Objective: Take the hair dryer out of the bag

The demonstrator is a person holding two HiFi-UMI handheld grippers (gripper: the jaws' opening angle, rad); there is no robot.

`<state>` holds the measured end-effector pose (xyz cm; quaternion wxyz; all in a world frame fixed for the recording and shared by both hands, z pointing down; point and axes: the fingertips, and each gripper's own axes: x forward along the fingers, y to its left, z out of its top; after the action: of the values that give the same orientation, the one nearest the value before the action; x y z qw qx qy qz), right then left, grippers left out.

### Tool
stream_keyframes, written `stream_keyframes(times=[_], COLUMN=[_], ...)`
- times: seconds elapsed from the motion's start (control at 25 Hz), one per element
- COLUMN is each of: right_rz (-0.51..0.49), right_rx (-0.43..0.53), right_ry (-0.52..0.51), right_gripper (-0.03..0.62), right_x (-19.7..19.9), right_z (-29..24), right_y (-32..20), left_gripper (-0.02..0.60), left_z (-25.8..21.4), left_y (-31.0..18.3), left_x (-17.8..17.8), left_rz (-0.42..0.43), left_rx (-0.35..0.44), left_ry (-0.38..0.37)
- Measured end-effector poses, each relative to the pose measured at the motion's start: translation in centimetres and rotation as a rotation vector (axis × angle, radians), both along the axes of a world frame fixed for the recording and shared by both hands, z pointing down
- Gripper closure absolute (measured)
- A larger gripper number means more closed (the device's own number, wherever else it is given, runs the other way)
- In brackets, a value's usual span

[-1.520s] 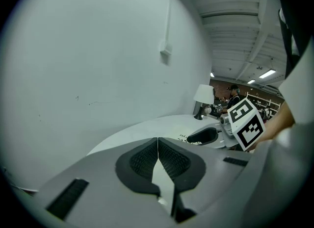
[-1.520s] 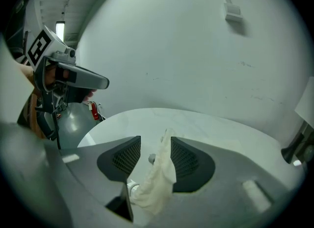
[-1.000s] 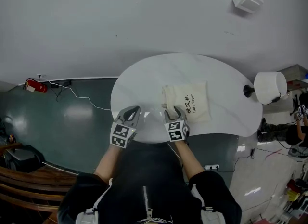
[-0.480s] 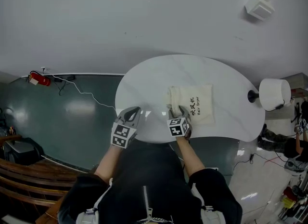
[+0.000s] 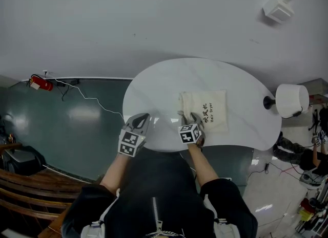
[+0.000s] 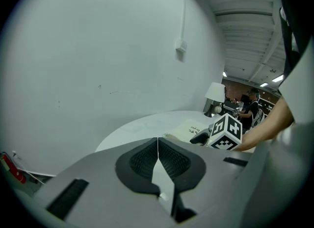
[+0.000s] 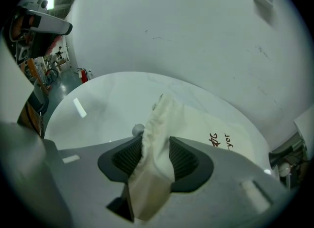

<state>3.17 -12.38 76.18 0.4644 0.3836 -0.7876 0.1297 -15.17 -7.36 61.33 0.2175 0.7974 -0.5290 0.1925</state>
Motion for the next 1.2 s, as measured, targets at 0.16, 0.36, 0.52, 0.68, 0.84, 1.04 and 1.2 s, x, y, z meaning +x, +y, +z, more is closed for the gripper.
stream_keyframes(times=[0.16, 0.36, 0.52, 0.68, 0.84, 1.04, 1.2], right_rz=[0.011, 0.019, 0.033, 0.050, 0.059, 0.080, 0.070], right_rx=[-0.007, -0.026, -0.031, -0.031, -0.026, -0.025, -0.018], right_ry=[0.014, 0.004, -0.028, -0.065, -0.082, -0.111, -0.122], right_gripper=[0.491, 0.520, 0.536, 0.548, 0.551, 0.554, 0.554], right_x=[0.7, 1.0, 1.2, 1.5, 1.6, 1.8, 1.9], right_z=[0.0, -0.4, -1.1, -2.1, -2.9, -3.9, -4.7], right_y=[-0.3, -0.3, -0.2, -0.4, -0.4, -0.5, -0.4], left_gripper=[0.569, 0.569, 0.569, 0.569, 0.569, 0.568, 0.568], left_z=[0.3, 0.4, 0.5, 0.7, 0.8, 1.0, 1.1], left_y=[-0.1, -0.5, -0.8, -1.2, -1.6, -2.1, -2.4], left_x=[0.2, 0.9, 1.4, 2.1, 2.9, 4.1, 5.2], left_rz=[0.016, 0.045, 0.074, 0.104, 0.135, 0.177, 0.221], left_rx=[-0.002, -0.004, -0.004, -0.003, -0.003, -0.006, -0.002], left_ry=[0.002, 0.008, 0.004, 0.001, 0.001, -0.001, -0.010])
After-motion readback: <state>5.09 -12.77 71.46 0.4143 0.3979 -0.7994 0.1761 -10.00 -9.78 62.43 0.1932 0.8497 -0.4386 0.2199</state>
